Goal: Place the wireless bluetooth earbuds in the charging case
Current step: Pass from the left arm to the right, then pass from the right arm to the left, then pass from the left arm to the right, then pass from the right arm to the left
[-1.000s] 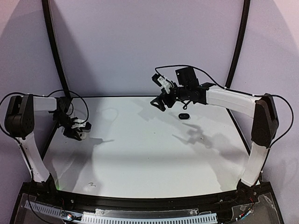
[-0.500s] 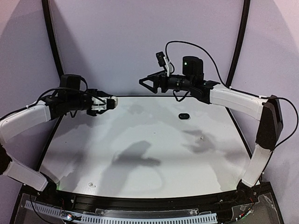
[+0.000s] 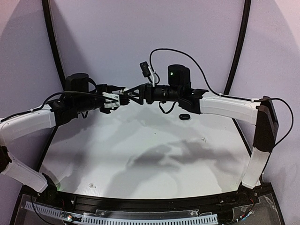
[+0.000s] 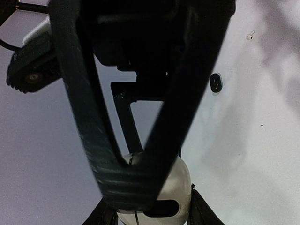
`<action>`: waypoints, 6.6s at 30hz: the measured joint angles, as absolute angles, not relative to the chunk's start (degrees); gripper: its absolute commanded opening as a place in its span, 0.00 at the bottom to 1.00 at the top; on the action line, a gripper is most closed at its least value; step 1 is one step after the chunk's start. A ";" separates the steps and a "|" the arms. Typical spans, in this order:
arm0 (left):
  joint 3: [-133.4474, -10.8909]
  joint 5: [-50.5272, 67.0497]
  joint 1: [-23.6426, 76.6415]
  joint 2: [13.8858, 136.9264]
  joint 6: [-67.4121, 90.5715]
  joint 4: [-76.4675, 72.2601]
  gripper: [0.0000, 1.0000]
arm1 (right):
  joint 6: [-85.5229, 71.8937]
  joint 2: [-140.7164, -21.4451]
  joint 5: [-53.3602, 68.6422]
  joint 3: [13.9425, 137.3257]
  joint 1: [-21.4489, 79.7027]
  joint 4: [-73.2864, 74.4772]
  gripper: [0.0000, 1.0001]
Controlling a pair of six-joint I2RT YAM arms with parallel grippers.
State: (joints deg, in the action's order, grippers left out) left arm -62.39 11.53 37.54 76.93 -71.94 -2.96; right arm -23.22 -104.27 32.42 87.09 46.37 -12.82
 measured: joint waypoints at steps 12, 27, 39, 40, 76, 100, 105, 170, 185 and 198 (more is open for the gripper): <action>-62.41 9.15 38.52 77.60 -71.75 -3.36 0.29 | -24.97 -106.19 31.97 87.50 46.48 -11.97 0.00; -66.61 23.29 35.90 76.31 -43.57 1.61 0.90 | -12.14 -96.44 38.70 79.59 42.96 -12.29 0.00; -55.81 48.40 32.34 69.10 1.61 -18.09 0.66 | -8.29 -87.68 50.61 69.60 42.85 -34.76 0.00; -56.03 48.60 32.82 69.41 2.46 -19.05 0.64 | -8.73 -88.03 50.59 69.47 43.20 -36.60 0.00; -60.84 45.82 37.89 74.11 1.23 -21.85 0.21 | -7.46 -93.12 51.90 75.90 45.41 -35.14 0.00; -61.01 46.59 37.82 74.13 -1.98 -21.87 0.18 | -4.49 -93.49 51.88 78.00 45.78 -30.76 0.00; -61.01 47.64 37.60 74.19 -1.10 -21.87 0.07 | -3.88 -93.49 52.34 78.02 45.78 -30.87 0.00; -61.91 44.51 37.91 74.19 -6.31 -14.59 0.01 | 6.15 -88.55 42.15 83.22 46.11 -4.47 0.45; -61.91 45.87 37.71 74.04 -6.44 -14.17 0.31 | 8.34 -90.24 46.94 84.20 46.00 -2.57 0.00; -61.91 47.70 37.76 74.04 -2.61 -18.48 0.02 | 7.27 -90.24 48.21 84.20 46.11 -4.97 0.00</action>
